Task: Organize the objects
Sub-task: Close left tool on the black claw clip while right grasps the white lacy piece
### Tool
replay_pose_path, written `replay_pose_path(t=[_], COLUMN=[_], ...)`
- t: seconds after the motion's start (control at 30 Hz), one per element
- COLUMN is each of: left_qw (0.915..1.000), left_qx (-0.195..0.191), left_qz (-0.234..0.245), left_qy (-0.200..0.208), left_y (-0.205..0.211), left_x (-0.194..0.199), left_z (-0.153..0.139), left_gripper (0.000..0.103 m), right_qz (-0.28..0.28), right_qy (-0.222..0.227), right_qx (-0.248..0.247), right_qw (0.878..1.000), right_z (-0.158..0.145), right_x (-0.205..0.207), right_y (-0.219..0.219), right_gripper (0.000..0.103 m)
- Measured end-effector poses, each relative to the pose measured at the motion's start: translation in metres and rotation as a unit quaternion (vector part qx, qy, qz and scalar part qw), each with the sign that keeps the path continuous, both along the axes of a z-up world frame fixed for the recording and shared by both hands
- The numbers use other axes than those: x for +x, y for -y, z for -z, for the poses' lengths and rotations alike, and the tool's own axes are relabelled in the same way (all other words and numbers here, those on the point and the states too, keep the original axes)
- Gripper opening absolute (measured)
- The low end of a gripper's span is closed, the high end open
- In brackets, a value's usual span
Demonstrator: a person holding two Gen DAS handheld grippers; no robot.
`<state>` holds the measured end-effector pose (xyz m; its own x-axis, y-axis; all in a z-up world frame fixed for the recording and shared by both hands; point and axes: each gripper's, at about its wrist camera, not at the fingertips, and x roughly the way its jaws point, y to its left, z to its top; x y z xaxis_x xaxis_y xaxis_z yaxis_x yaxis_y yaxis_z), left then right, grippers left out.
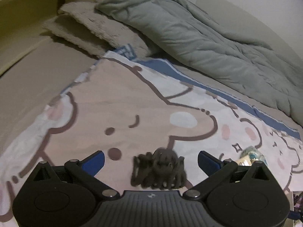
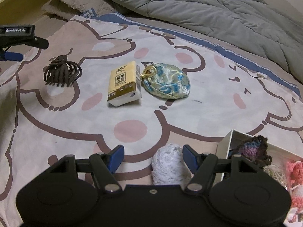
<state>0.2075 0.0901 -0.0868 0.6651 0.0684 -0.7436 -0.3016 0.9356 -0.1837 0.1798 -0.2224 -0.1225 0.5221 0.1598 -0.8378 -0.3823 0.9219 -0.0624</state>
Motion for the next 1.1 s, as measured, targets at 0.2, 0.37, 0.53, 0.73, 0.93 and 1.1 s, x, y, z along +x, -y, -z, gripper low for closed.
replay_pose_path(t=[0.2,0.37,0.53,0.73,0.93,1.1], left_qw=[0.9996,0.9991,0.9985,0.9981,0.9986,0.9987], left_qx=[-0.003,-0.015,-0.013,0.007,-0.016,0.012], left_qz=[0.023,0.03,0.032,0.027,0.006,0.023], left_qy=[-0.018,-0.025,-0.043,-0.055,-0.05,-0.043], left_y=[0.003,0.009,0.018,0.021,0.014,0.023], left_x=[0.011,0.018,0.023,0.024,0.023,0.023], left_z=[0.019,0.025,0.032,0.037,0.035,0.028], left_gripper=[0.079,0.074,0.072,0.063,0.057,0.043], right_qz=[0.003,0.01,0.007,-0.007,-0.019,0.007], right_qy=[-0.006,-0.017,-0.026,-0.037,-0.051,-0.044], right_qx=[0.003,0.008,0.0,-0.029,-0.087,-0.061], right_qw=[1.0,1.0,1.0,0.999,0.995,0.997], right_z=[0.003,0.009,0.014,0.016,0.027,0.018], right_x=[0.004,0.01,0.016,0.015,0.012,0.016], right_y=[0.003,0.005,0.009,0.014,0.013,0.022], right_gripper=[0.068,0.068,0.068,0.068,0.051,0.038])
